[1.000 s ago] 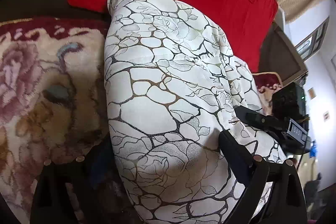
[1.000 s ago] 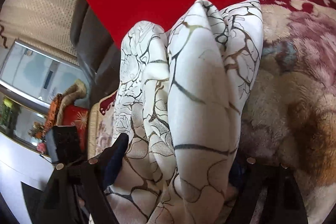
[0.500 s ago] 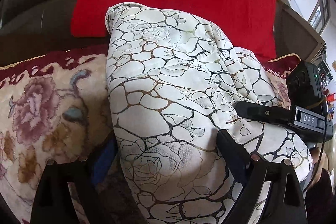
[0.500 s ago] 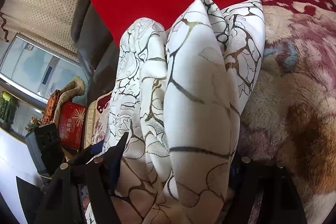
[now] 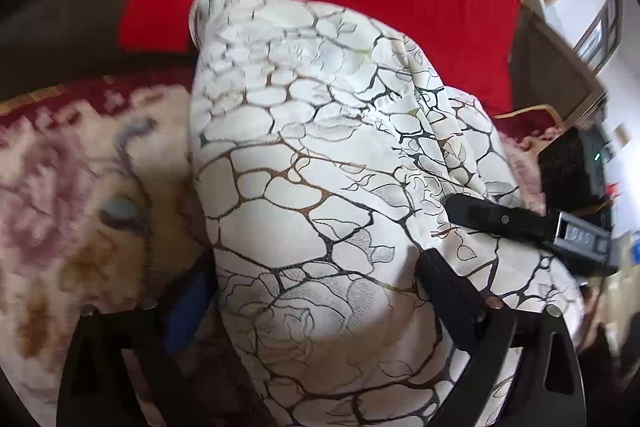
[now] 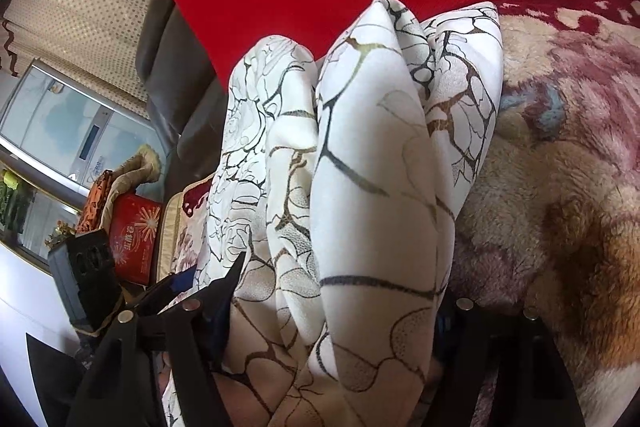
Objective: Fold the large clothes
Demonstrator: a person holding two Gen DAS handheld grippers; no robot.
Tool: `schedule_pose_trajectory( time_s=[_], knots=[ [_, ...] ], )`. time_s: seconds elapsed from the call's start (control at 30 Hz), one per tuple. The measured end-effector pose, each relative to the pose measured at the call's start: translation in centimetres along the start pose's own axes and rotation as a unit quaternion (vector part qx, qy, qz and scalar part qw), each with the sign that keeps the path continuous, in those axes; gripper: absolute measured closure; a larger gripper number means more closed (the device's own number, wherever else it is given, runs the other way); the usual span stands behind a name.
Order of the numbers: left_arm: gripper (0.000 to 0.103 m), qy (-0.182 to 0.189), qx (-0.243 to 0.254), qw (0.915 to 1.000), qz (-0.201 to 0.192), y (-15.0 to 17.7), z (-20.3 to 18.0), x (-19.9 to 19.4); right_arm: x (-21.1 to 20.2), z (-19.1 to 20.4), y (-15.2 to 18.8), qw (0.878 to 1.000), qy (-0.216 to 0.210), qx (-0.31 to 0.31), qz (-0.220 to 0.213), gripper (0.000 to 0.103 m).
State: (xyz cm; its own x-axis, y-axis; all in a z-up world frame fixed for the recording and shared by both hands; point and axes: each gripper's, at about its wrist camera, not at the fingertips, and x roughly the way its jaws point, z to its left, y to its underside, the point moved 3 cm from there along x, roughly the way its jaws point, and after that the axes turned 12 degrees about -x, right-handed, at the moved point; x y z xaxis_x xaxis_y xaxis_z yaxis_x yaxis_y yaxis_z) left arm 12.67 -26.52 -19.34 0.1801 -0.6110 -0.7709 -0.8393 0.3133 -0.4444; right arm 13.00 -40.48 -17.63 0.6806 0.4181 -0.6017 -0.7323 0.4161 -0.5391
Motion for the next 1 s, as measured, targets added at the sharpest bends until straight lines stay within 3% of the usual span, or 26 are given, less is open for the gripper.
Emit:
schedule_pose_trajectory(
  time_s=[0.13, 0.23, 0.37, 0.67, 1.0],
  knots=[
    [0.003, 0.065, -0.039, 0.997, 0.018, -0.6, 1.5, 0.1, -0.1, -0.1, 0.1, 1.0, 0.0, 0.002, -0.004, 0.028],
    [0.003, 0.086, -0.043, 0.9954, 0.009, -0.6, 1.4, 0.0, -0.2, -0.2, 0.2, 1.0, 0.0, 0.004, -0.007, 0.029],
    [0.009, 0.08, -0.033, 0.9962, -0.009, -0.1, 0.9, -0.3, -0.5, -0.1, 0.4, 1.0, 0.001, 0.009, -0.012, 0.03],
    [0.041, 0.075, -0.026, 0.9961, -0.038, 0.0, 1.1, -1.9, -1.6, 1.0, 0.8, 0.999, -0.007, 0.022, -0.034, 0.04],
    [0.046, 0.054, -0.008, 0.9968, -0.058, 0.9, 0.8, -5.0, -2.1, 4.1, 1.1, 0.997, -0.045, 0.008, -0.058, 0.041]
  ],
)
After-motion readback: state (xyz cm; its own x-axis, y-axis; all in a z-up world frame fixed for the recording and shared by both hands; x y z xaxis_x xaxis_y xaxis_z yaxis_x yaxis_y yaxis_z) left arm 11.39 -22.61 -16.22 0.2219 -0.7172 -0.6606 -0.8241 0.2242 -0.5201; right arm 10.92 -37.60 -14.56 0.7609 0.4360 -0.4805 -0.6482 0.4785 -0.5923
